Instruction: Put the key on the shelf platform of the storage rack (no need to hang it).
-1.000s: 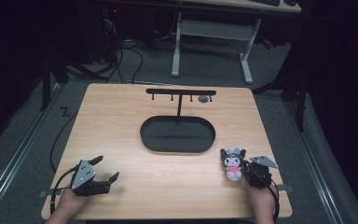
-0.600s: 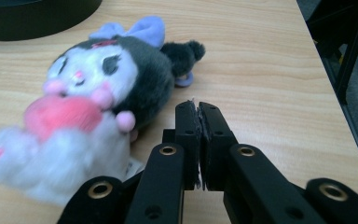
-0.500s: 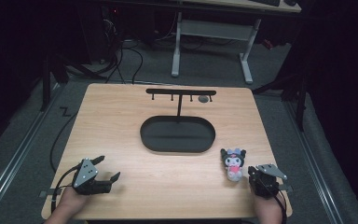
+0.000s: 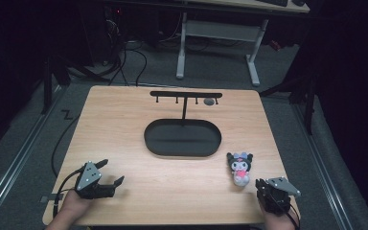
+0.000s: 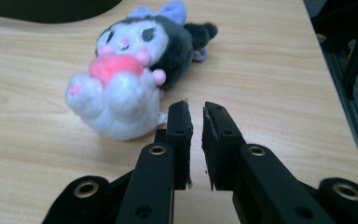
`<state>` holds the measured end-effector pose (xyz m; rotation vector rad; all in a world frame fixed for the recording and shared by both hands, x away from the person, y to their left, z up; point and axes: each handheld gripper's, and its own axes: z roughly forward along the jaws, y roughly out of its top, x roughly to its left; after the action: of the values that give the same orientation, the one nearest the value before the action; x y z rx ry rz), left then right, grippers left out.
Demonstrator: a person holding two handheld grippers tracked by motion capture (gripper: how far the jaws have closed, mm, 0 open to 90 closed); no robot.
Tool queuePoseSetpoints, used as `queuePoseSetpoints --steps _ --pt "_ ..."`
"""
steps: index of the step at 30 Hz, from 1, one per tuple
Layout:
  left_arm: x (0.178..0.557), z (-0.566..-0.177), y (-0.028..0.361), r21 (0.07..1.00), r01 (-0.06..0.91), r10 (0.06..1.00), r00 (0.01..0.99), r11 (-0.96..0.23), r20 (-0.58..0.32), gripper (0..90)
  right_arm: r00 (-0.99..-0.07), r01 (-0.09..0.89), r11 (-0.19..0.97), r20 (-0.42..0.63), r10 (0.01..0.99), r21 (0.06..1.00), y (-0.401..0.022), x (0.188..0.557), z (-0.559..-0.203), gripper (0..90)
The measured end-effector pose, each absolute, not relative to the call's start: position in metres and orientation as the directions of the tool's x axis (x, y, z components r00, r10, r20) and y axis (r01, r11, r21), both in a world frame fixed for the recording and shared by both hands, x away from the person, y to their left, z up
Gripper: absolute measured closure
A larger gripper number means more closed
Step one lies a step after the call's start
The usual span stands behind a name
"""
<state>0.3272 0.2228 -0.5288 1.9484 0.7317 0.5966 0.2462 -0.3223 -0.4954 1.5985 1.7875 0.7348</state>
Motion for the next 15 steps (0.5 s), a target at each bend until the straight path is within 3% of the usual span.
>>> queuePoseSetpoints --steps 15 --pt "0.326 -0.529 0.223 0.892 0.242 0.704 0.702 -0.382 0.111 15.5 -0.144 0.759 0.179 -0.106 0.984 0.626 -0.302 0.242 -0.495 62.1"
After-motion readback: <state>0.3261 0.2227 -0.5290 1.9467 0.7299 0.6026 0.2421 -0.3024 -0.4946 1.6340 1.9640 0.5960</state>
